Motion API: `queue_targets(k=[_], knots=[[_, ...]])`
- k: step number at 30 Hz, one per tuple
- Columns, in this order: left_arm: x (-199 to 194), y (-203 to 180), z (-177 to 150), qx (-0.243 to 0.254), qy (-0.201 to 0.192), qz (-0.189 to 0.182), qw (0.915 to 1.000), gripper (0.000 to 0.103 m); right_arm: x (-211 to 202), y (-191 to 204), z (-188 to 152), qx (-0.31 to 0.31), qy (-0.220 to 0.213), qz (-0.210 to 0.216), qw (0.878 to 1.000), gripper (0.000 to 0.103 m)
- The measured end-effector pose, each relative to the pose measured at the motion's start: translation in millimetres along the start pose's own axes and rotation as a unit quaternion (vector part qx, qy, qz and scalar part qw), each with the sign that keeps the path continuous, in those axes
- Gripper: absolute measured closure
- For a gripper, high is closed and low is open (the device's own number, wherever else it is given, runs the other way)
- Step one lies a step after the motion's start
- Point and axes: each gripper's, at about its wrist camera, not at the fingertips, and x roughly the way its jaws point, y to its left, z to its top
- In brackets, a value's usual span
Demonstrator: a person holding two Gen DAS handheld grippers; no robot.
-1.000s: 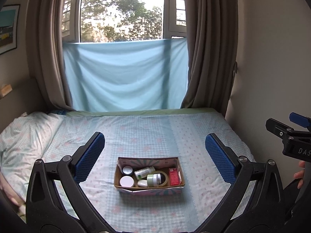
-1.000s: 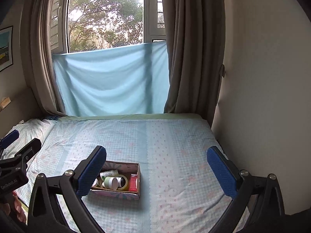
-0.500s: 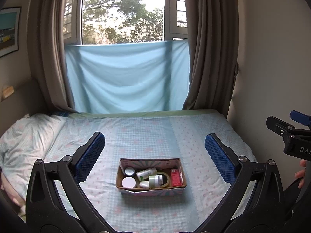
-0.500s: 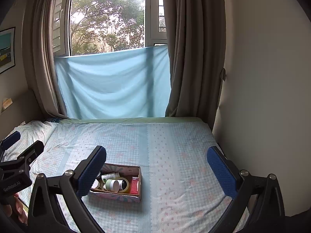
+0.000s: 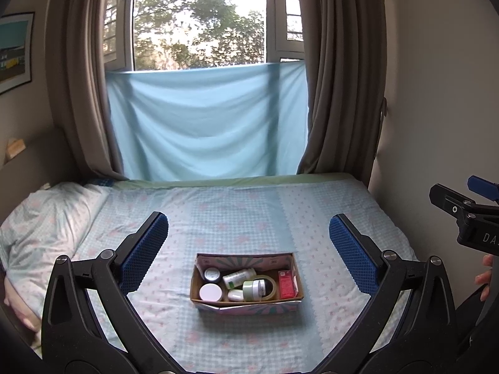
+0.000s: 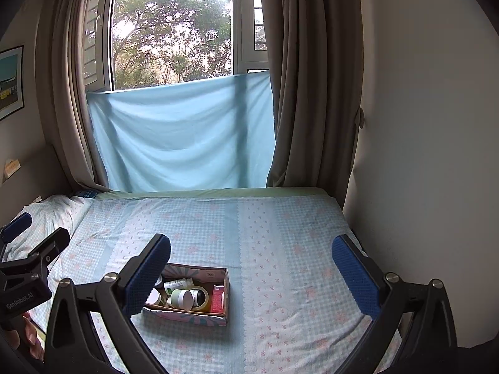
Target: Organize rigid objects
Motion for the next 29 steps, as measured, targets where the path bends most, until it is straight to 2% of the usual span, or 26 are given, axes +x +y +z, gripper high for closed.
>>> queue_targets(k=[13,23,29], knots=[[5,4,0,0.0,-0.002,0.005,1.0,0.0,3,4,2,0.0,0.001,0.001,1.0,0.0],[4,3,4,0.003,-0.031,0.024,0.9992,0.0,7,8,5,0.001,0.0,0.003,1.0,0.0],[18,11,5,-0.008,-0.016,0.019,0.9997,0.0,22,12,11,-0.001,0.016,0.004,1.0,0.0]])
